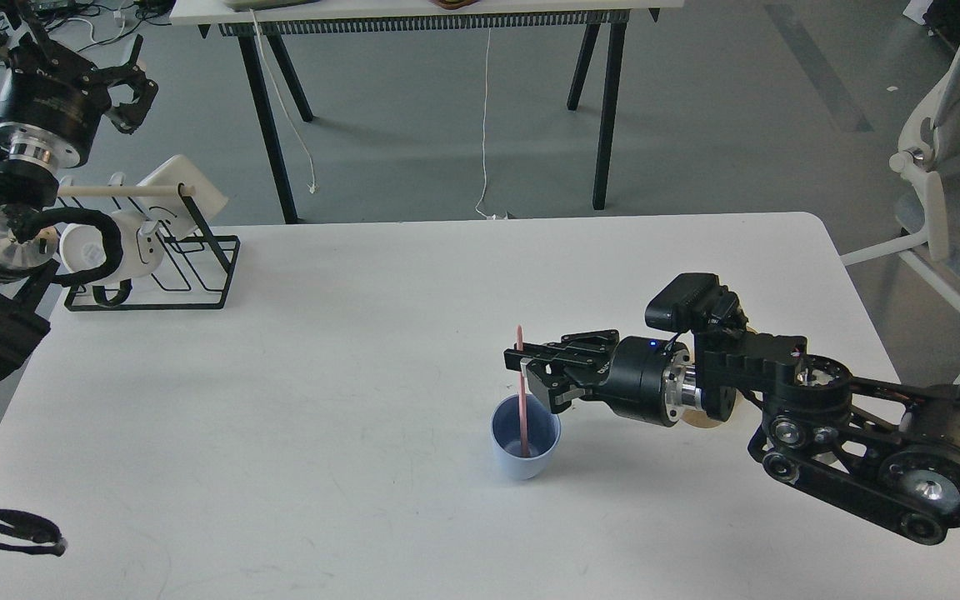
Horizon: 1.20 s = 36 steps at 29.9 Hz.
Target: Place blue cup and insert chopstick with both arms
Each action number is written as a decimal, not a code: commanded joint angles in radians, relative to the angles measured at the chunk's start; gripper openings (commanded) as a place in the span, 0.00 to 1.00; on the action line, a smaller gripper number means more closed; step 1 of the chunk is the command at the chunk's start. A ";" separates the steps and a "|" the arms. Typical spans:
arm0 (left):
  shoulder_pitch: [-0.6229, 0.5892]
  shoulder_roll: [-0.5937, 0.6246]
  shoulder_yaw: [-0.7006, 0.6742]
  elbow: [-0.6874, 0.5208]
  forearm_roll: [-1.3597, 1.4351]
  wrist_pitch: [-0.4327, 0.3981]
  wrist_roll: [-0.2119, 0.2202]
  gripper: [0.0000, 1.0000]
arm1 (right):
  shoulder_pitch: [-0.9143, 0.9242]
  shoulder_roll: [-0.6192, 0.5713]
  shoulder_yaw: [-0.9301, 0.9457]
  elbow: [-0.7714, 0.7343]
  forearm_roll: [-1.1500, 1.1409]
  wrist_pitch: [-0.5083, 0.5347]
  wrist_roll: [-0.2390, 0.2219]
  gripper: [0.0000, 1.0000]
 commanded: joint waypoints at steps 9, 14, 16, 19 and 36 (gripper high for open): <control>0.001 0.004 -0.003 0.000 0.000 0.000 0.000 1.00 | 0.002 -0.034 0.082 0.014 0.017 -0.003 0.012 0.68; 0.001 0.002 -0.001 0.001 0.000 0.000 -0.001 1.00 | 0.025 -0.035 0.219 0.001 0.235 0.000 0.014 0.98; 0.001 0.002 0.000 0.000 0.000 0.000 -0.001 1.00 | 0.058 -0.035 0.258 -0.022 0.328 0.000 0.014 0.98; 0.001 -0.001 0.002 0.000 -0.001 0.000 -0.001 1.00 | 0.091 -0.035 0.337 -0.091 0.459 -0.001 0.014 0.99; 0.007 -0.042 -0.006 0.002 -0.003 0.000 -0.001 1.00 | 0.089 -0.018 0.585 -0.499 1.361 0.006 0.080 1.00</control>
